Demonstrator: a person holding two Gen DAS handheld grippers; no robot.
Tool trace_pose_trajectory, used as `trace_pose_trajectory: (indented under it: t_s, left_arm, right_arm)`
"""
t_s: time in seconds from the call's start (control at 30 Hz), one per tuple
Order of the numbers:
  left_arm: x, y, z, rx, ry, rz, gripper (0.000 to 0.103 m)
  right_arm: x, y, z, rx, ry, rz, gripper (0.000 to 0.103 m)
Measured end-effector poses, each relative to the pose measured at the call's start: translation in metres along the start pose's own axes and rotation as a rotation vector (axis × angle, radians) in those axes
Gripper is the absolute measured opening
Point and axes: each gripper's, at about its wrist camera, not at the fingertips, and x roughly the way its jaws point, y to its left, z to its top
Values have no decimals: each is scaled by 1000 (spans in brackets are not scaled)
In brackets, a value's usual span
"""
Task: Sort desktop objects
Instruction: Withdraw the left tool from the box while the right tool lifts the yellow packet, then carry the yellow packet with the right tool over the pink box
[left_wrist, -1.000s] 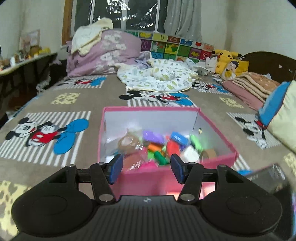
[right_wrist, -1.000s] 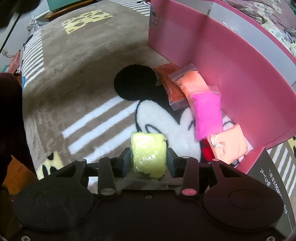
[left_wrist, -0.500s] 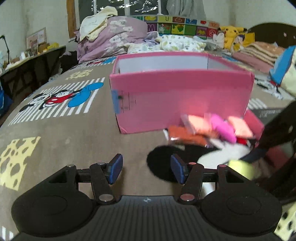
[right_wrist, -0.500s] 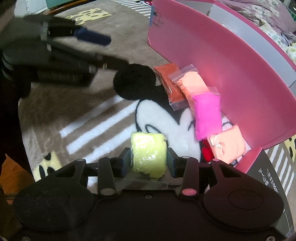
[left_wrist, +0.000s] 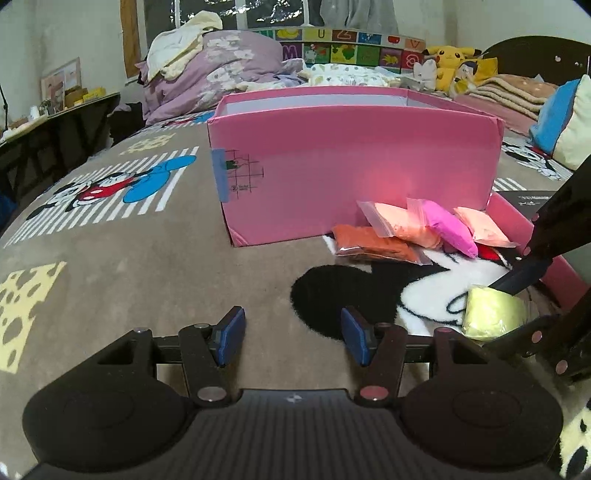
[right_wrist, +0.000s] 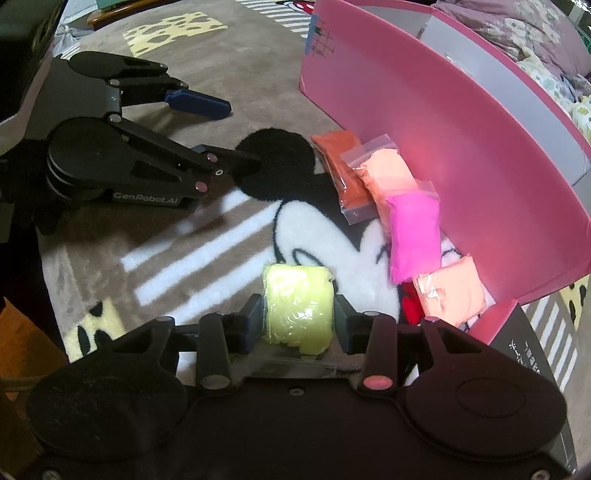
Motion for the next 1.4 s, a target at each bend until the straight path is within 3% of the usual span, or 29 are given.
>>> trace_pose_trajectory:
  t_s: [0.4, 0.63, 1.4]
  left_arm:
    - [-6, 9, 3, -23, -13, -14, 56]
    - [-5, 5, 2, -6, 0, -24, 56]
    - [-12, 3, 7, -7, -9, -31, 56]
  right_arm:
    - [-9, 2, 2, -5, 14, 13, 39]
    - [-32, -1, 9, 42, -23, 35, 39]
    - [-130, -47, 59, 249, -331, -37, 39]
